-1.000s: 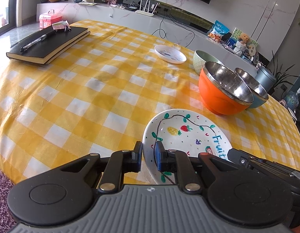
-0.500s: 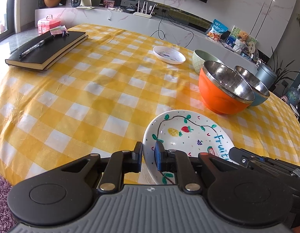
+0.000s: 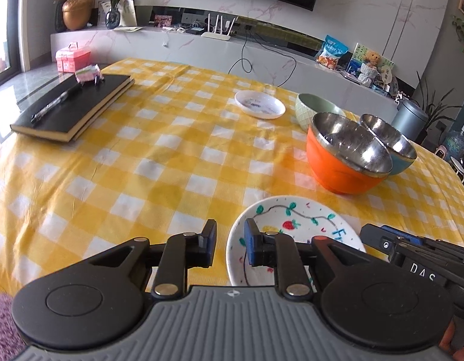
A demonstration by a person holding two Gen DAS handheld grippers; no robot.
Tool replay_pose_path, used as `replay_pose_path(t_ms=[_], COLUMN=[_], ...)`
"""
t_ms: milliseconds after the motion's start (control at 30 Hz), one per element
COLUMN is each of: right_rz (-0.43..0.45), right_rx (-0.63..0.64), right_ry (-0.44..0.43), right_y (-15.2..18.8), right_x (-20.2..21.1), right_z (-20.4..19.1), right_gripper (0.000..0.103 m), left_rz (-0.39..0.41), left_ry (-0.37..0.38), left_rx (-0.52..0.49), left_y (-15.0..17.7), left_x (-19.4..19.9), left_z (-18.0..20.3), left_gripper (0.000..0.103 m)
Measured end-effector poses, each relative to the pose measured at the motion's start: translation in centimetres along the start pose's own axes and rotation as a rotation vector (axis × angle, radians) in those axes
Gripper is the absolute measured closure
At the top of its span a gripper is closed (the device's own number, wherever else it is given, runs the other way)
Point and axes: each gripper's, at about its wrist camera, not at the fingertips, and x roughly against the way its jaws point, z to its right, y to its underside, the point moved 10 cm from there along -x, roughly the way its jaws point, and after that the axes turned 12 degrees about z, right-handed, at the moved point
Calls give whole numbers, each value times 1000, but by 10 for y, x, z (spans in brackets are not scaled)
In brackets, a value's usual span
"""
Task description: Organize plates and bowls
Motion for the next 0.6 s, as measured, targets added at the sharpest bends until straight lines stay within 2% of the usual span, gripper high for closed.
replay_pose_path(t_ms=[367,500,600], right_rz=[72,75,63], right_rx=[16,19,11], right_ry=[-126,-152,-160], right_y=[-51,-77,-96], right_x=[-13,-31,-53], right_z=[-27,-32,-35], right_gripper=[82,82,82], left_rz=[32,41,28], left_ry=[66,87,114], left_rx=[-97,-118,-96], left_y=[-51,-75,-91], left_x=[-18,-34,-52], left_z=[20,19,17], left_gripper=[81,79,79])
